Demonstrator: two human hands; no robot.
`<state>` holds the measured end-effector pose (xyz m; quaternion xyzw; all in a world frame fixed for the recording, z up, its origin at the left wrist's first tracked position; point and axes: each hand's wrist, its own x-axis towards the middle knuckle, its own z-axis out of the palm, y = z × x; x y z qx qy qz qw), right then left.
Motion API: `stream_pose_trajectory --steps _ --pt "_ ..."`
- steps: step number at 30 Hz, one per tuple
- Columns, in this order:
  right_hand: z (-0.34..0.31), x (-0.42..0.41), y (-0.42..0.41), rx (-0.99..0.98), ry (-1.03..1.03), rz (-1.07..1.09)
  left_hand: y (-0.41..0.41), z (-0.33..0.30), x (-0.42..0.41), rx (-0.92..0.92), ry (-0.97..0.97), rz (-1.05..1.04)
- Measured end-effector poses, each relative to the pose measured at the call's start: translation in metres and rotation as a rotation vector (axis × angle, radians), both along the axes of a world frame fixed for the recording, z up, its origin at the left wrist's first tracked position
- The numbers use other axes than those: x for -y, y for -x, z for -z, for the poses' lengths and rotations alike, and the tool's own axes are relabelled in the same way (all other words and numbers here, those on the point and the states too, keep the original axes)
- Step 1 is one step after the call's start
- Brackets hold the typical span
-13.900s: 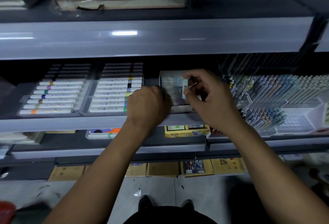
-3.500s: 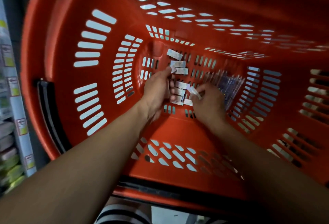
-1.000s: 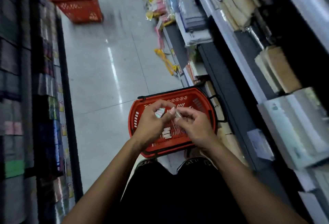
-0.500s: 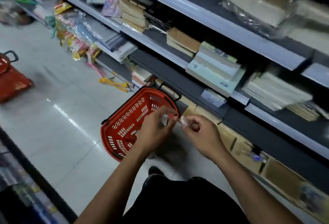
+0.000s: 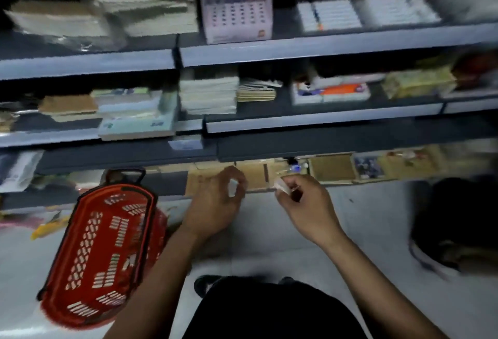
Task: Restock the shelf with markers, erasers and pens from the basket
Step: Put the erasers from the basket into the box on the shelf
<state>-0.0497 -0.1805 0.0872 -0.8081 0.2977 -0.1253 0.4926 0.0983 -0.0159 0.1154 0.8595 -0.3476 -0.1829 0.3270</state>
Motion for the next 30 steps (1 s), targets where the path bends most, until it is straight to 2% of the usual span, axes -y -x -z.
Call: stream_pose_trajectory --steps 7,14,19,23,25,28,30 --pt "-0.001 0.082 0.109 -0.007 0.006 0.250 0.071 -0.012 0.120 0.032 0.003 0.217" --pt "-0.005 0.140 0.169 0.026 0.043 0.462 0.120 -0.023 0.226 -0.001 -0.004 0.383" --pt "-0.004 0.191 0.185 0.045 0.017 0.557 0.134 -0.021 0.297 -0.059 0.058 0.482" --pt "-0.008 0.249 0.183 0.051 0.001 0.608 0.134 -0.017 0.364 -0.031 0.086 0.540" --pt "-0.013 0.284 0.179 0.050 0.019 0.617 0.132 -0.018 0.400 -0.013 0.108 0.527" --pt "-0.024 0.336 0.170 0.063 -0.008 0.632 0.127 -0.020 0.452 -0.112 0.082 0.437" --pt "-0.032 0.368 0.164 0.079 -0.001 0.638 0.121 -0.025 0.484 -0.089 0.128 0.435"
